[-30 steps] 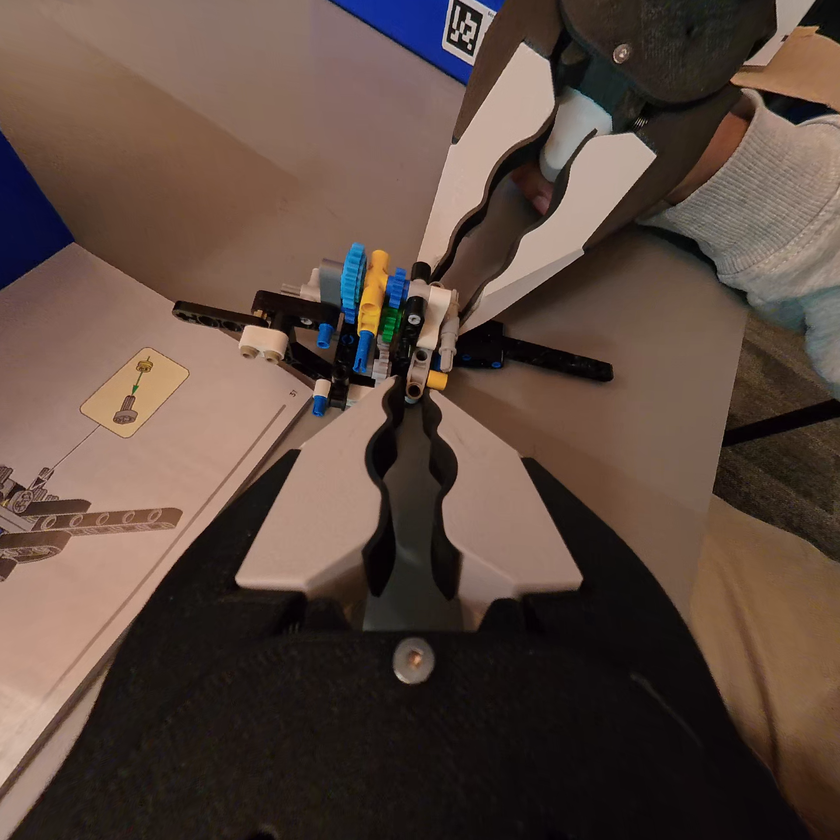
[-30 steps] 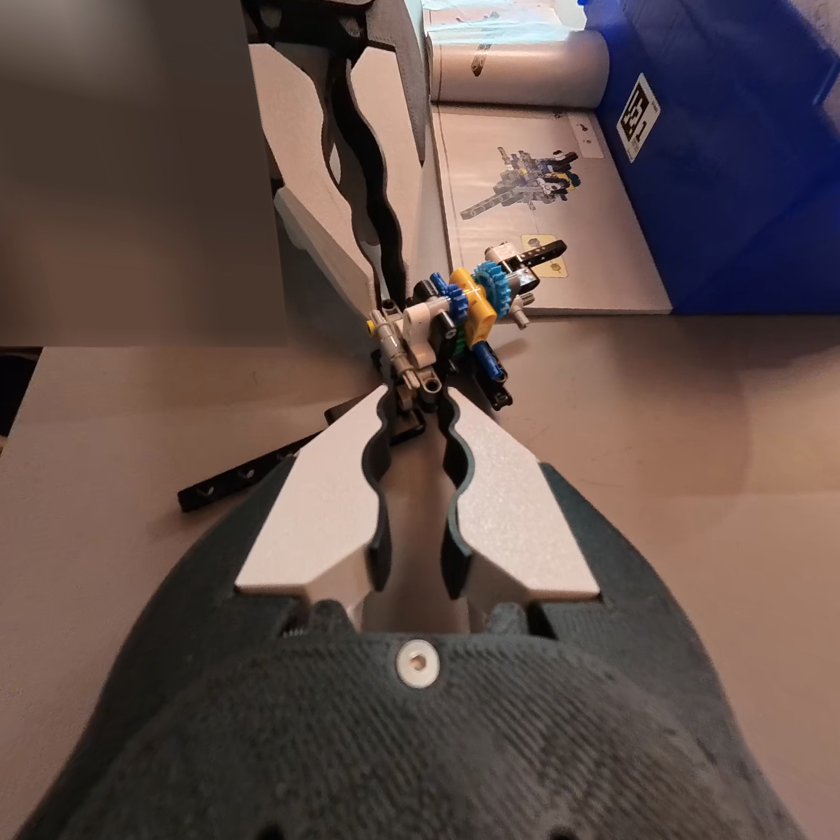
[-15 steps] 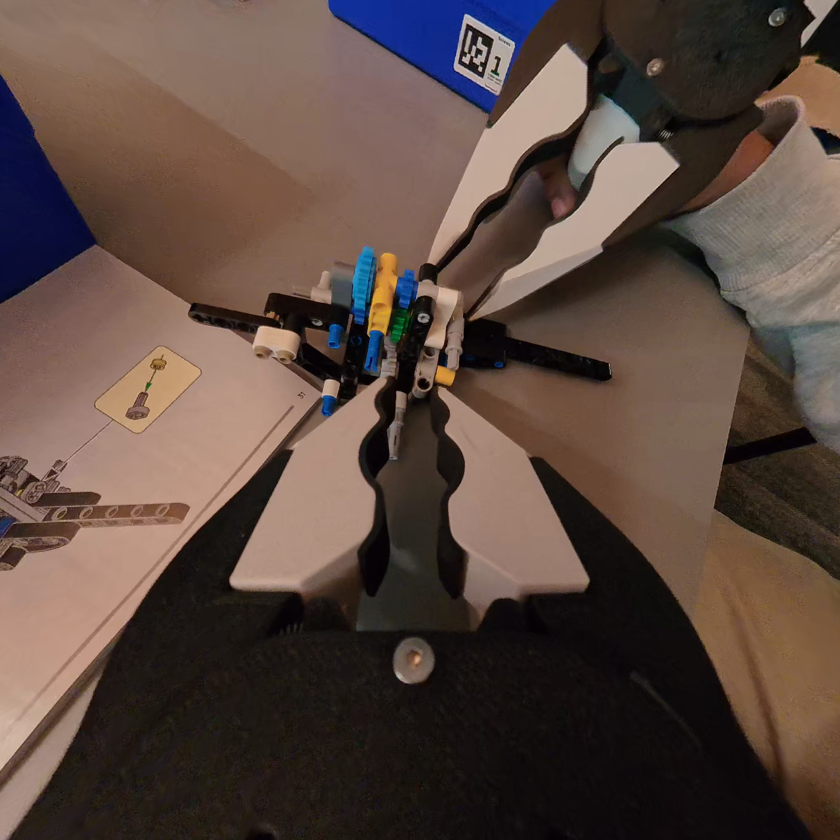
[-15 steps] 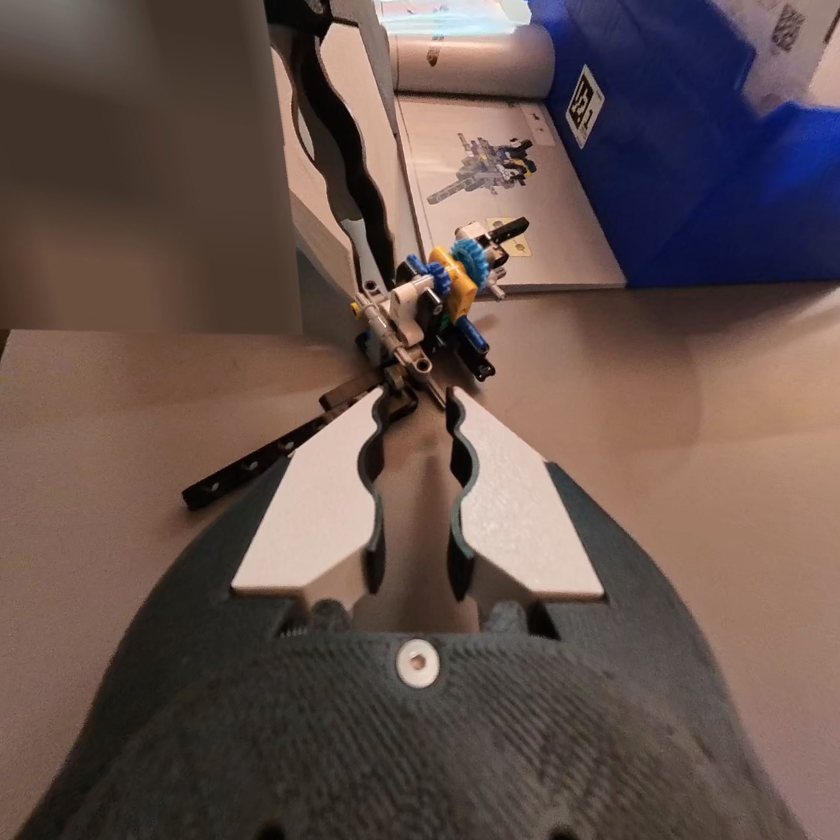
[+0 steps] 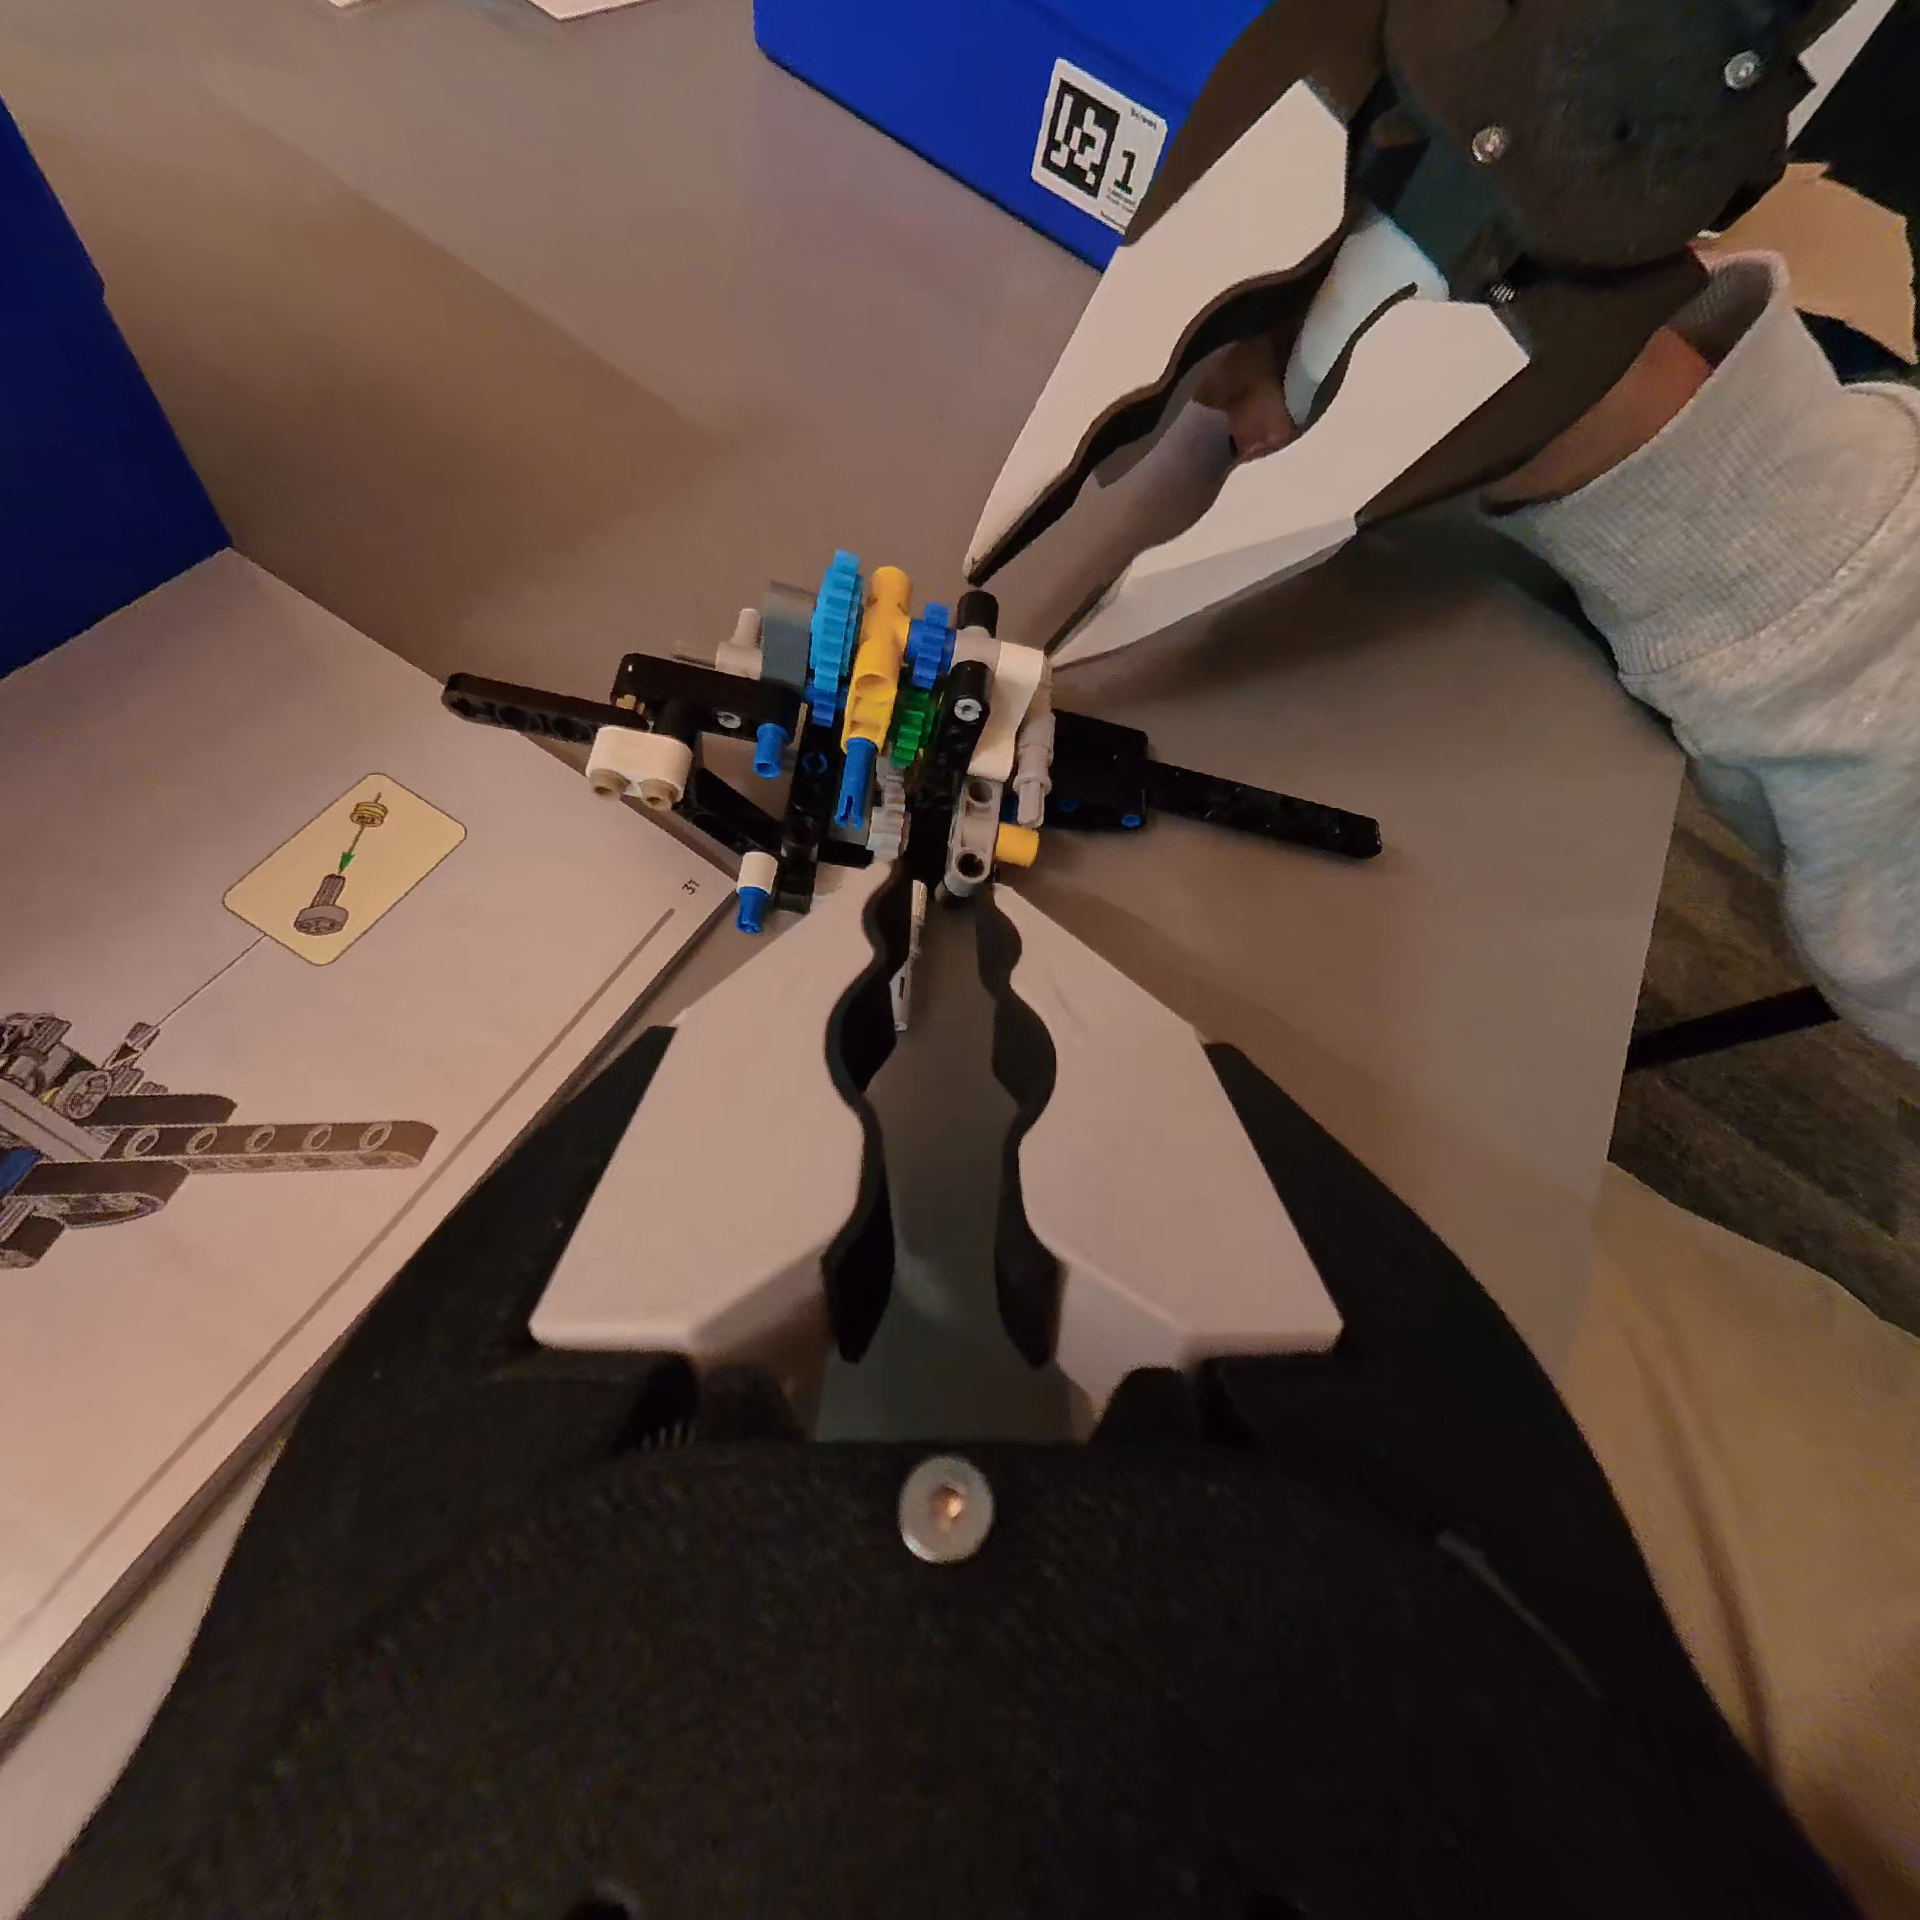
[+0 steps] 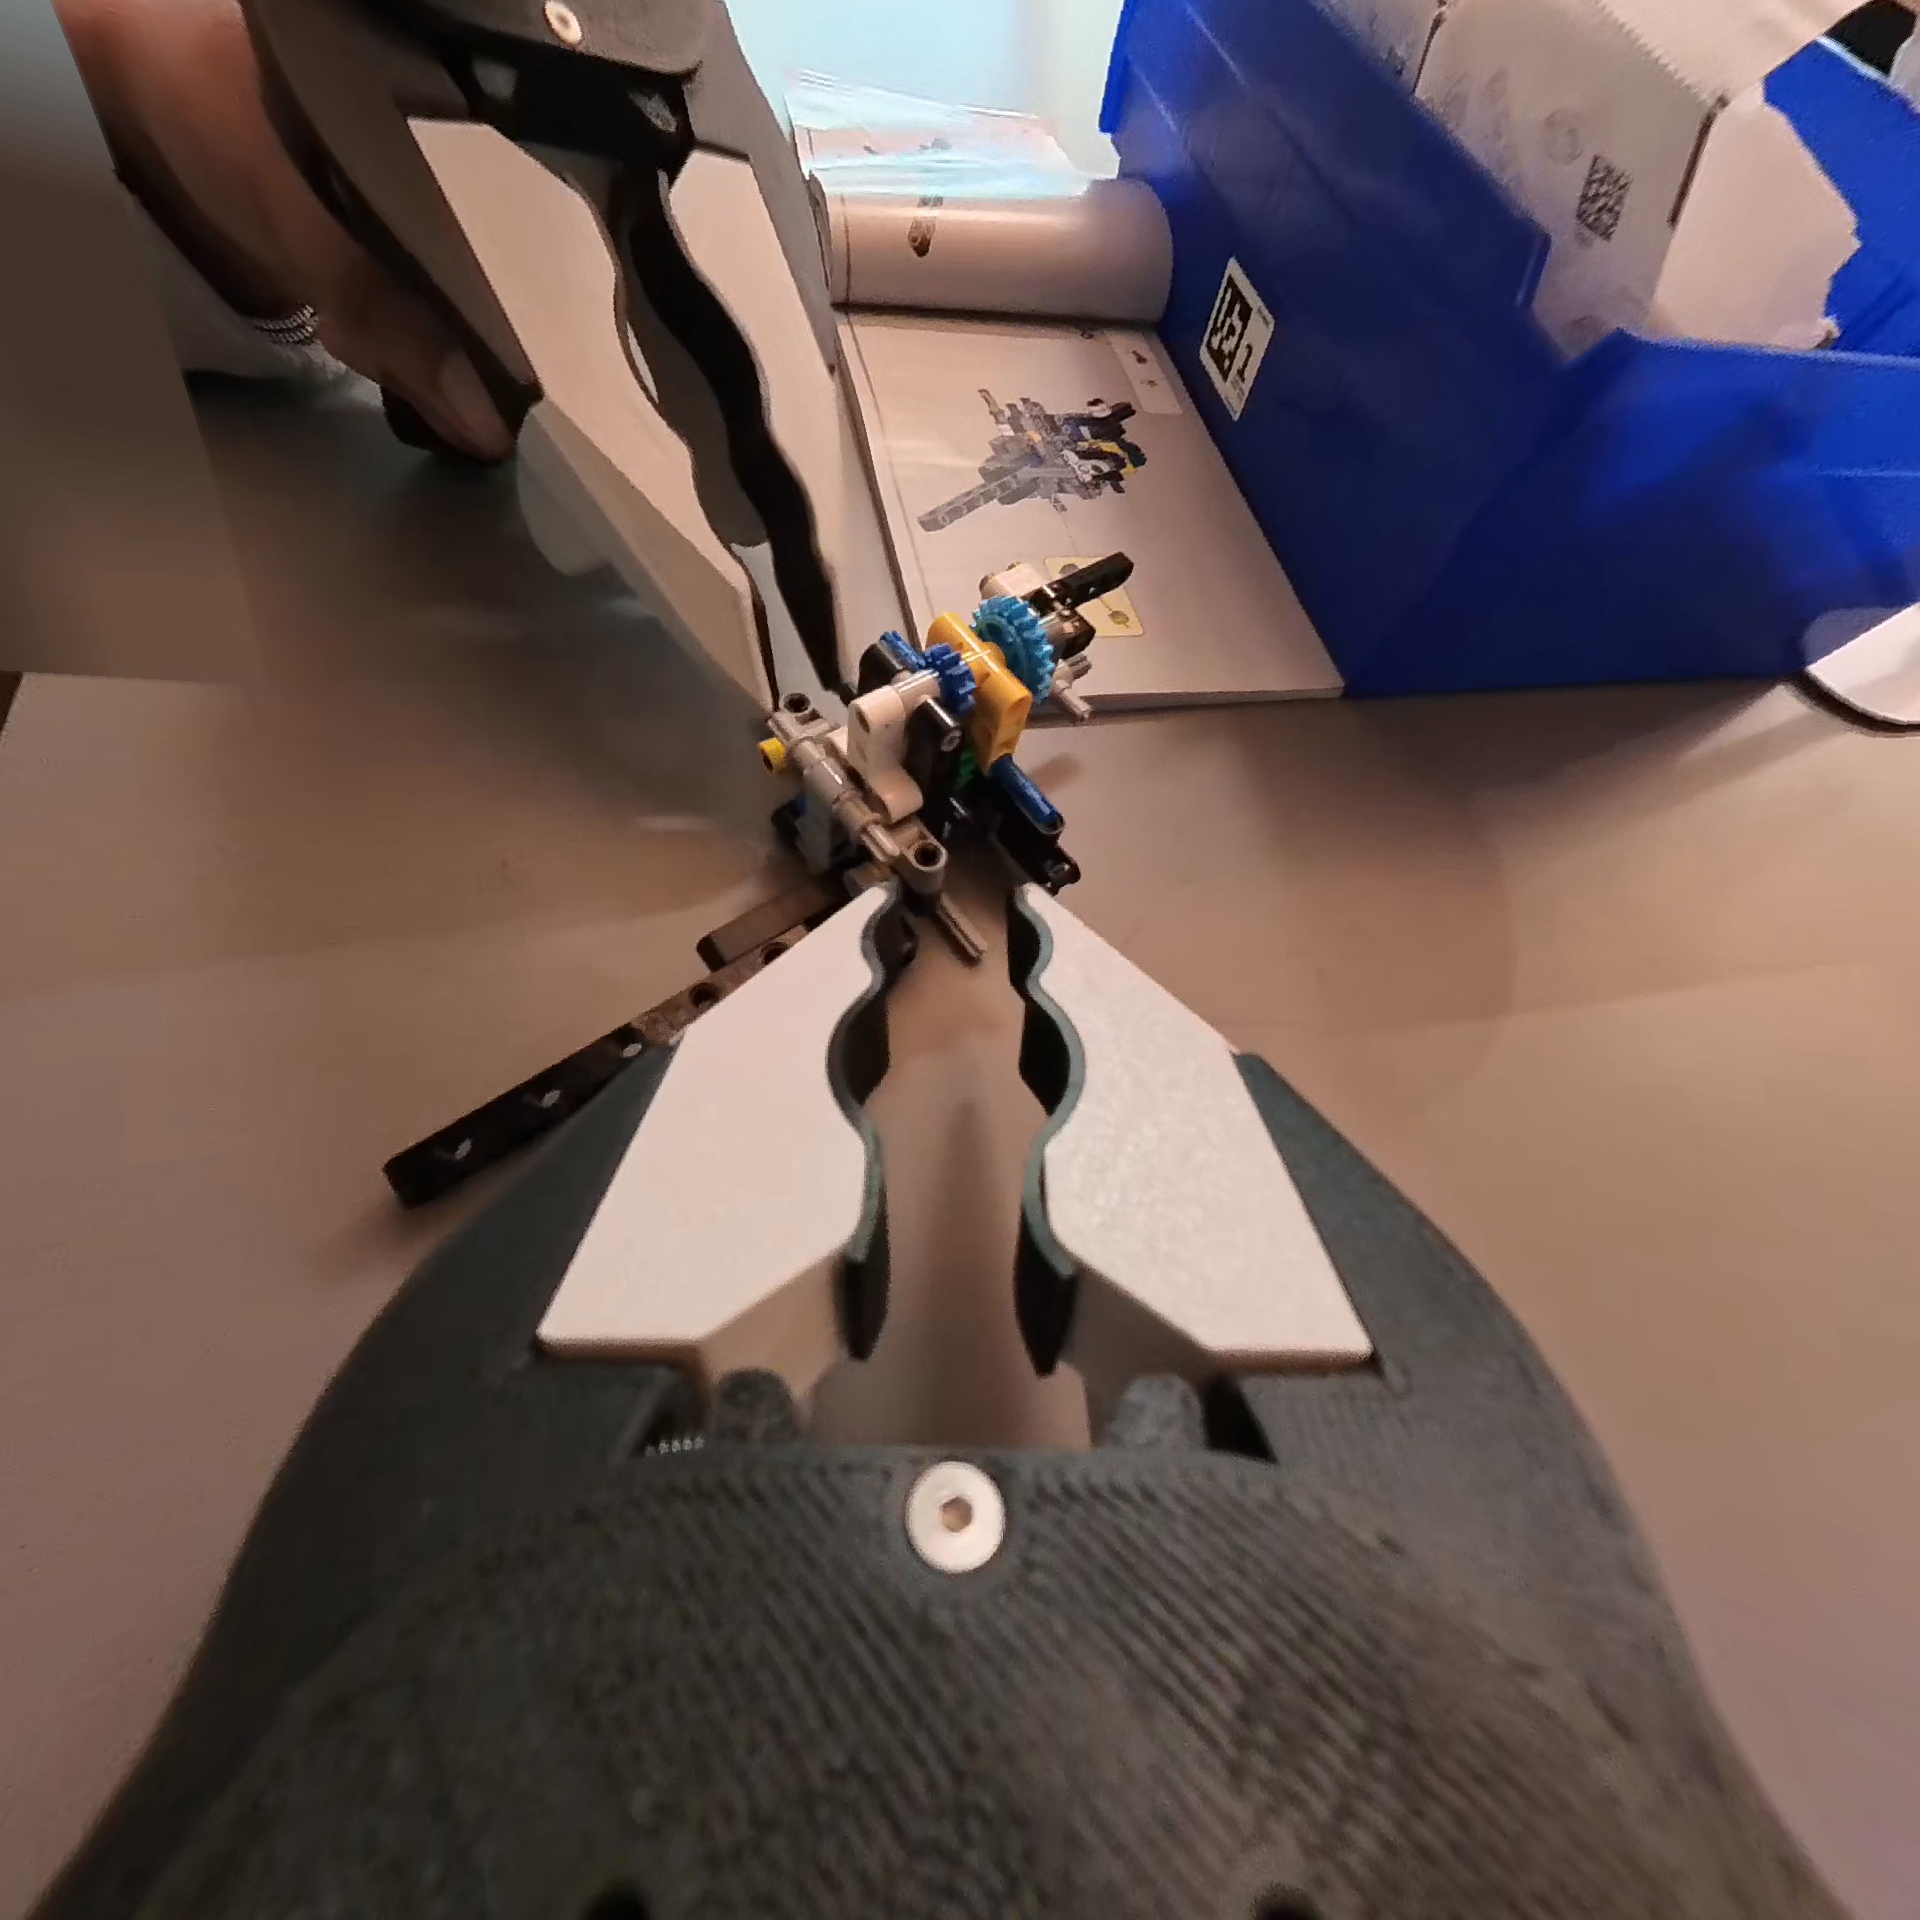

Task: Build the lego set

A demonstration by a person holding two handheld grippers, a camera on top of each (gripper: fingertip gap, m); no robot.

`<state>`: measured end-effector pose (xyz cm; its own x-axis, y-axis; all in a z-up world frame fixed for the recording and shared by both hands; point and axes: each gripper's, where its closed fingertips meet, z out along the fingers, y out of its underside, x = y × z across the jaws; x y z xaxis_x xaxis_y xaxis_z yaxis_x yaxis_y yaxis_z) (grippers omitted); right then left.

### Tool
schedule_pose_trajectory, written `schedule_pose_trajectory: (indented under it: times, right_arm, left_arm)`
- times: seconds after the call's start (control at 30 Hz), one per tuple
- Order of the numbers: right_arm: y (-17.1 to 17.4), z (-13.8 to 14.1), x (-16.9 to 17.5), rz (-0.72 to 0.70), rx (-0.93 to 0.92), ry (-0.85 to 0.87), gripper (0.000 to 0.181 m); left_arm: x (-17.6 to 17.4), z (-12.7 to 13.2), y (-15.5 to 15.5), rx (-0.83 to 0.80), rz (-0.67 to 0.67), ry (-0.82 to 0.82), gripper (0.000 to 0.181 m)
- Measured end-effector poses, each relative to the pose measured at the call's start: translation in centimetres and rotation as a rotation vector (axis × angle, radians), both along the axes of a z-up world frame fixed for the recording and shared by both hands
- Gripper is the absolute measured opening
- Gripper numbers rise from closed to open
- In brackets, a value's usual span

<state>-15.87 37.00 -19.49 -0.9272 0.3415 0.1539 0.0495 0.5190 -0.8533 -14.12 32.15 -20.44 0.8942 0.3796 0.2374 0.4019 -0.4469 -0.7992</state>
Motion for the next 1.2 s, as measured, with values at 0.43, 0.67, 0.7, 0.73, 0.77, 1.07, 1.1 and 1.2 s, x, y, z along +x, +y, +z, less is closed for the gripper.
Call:
schedule_pose_trajectory:
  times: [0.43,0.67,0.7,0.73,0.77,1.07,1.1,1.2]
  right_arm:
    - [0.3,0.0,-0.1,-0.008,-0.001,0.002,0.017]
    - [0.9,-1.8,0.6,-0.006,0.069,-0.136,0.004]
    - [1.0,-1.9,0.6,-0.01,0.073,-0.146,0.006]
    - [1.0,-2.1,0.5,-0.018,0.082,-0.154,0.007]
    - [1.1,-2.3,0.5,-0.023,0.092,-0.162,0.008]
    - [0.9,-3.1,0.8,-0.009,0.14,-0.172,0.007]
    - [0.9,-3.1,0.8,-0.008,0.141,-0.171,0.007]
    - [0.9,-3.0,0.8,-0.009,0.139,-0.174,0.008]
  left_arm:
    - [0.3,-0.1,0.3,0.001,-0.022,-0.018,0.001]
    - [0.3,0.0,0.3,0.009,-0.022,-0.018,0.0]
    - [0.3,0.0,0.3,0.006,-0.022,-0.017,0.0]
    - [0.3,0.0,0.4,0.003,-0.023,-0.017,0.0]
    - [0.3,-0.1,0.4,0.001,-0.024,-0.018,0.0]
    - [0.3,-0.2,0.7,-0.007,-0.022,-0.024,0.0]
    - [0.3,-0.3,0.7,-0.009,-0.022,-0.025,0.0]
    - [0.1,-0.2,0.6,-0.002,-0.014,-0.027,0.0]
